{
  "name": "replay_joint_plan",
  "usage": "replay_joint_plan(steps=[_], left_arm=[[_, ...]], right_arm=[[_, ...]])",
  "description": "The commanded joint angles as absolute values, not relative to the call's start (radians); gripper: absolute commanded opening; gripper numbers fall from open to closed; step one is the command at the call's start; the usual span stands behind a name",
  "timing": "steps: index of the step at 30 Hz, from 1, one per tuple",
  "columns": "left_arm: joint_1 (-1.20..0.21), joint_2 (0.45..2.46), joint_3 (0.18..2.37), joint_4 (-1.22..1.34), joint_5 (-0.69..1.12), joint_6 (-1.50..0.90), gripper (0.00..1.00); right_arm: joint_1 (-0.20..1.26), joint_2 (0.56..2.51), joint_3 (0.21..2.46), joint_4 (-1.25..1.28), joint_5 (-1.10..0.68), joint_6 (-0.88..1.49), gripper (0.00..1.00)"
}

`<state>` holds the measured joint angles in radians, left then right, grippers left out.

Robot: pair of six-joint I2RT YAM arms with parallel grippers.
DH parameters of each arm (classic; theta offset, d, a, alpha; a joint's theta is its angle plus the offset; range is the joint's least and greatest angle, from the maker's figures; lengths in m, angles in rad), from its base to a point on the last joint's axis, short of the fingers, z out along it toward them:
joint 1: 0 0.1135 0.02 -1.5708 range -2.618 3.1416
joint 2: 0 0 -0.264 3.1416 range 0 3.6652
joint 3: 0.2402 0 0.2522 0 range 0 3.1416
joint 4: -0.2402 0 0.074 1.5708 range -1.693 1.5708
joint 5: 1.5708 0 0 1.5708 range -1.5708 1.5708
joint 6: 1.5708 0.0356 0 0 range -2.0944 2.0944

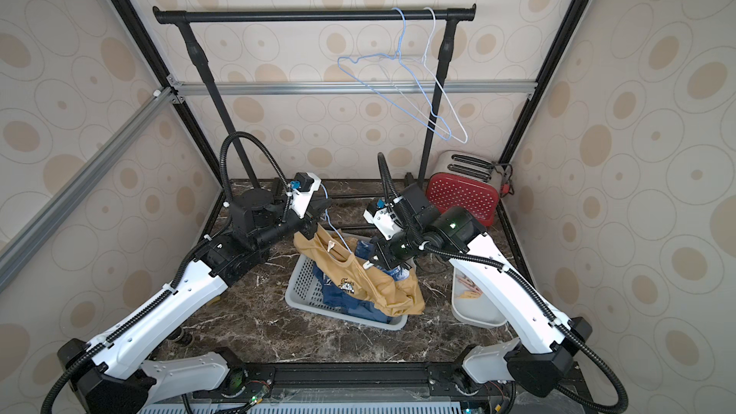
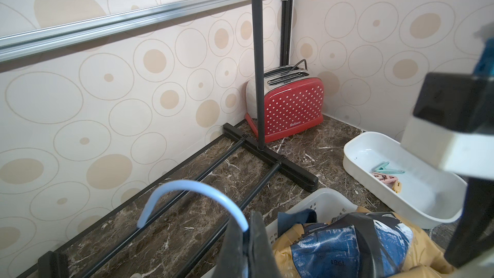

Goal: Remove the clothespins securing t-shirts to the hanger
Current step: Remove the clothespin from the hanger, then place the clothespin in the storage box.

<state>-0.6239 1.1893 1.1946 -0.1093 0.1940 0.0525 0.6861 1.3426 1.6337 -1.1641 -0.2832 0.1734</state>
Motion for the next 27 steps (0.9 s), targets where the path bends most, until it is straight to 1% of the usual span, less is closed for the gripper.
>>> replay_joint_plan(steps=[1, 4, 7, 9, 11, 14, 16, 21, 24, 27], left_arm=[[-0.627, 1.182, 1.210, -0.082, 0.183, 0.063, 0.00], [-0.627, 1.177, 1.210, -0.083, 0.179, 0.067, 0.00], [-0.627, 1.176, 1.207, -0.081, 0.179, 0.064, 0.00], [-0.627, 1.174, 1.203, -0.075, 0.188, 0.060, 0.00], [-0.627, 1.171, 1.199, -0.072, 0.195, 0.057, 0.00], [-0.627, 1.159, 1.188, -0.065, 0.199, 0.057, 0.00], [-0.627, 1.149, 1.179, -0.062, 0.200, 0.059, 0.00], [-0.627, 1.128, 1.154, -0.044, 0.206, 0.056, 0.00], [-0.628, 1.125, 1.143, -0.030, 0.214, 0.048, 0.00], [-0.627, 1.125, 1.132, -0.013, 0.222, 0.040, 0.00]], right_arm=[[0.655, 1.313, 1.681, -1.281, -0.151, 0.142, 0.21], [0.627, 1.306, 1.693, -1.381, -0.010, 0.103, 0.21], [0.618, 1.314, 1.674, -1.484, 0.170, 0.071, 0.21], [0.602, 1.317, 1.632, -1.532, 0.274, 0.059, 0.21], [0.565, 1.311, 1.558, -1.538, 0.342, 0.044, 0.21], [0.471, 1.284, 1.464, -1.464, 0.350, 0.014, 0.19], [0.417, 1.286, 1.443, -1.449, 0.356, 0.013, 0.19], [0.303, 1.328, 1.374, -1.388, 0.382, -0.009, 0.19], [0.231, 1.367, 1.300, -1.306, 0.419, -0.012, 0.20], [0.117, 1.416, 1.248, -1.213, 0.352, 0.011, 0.19]])
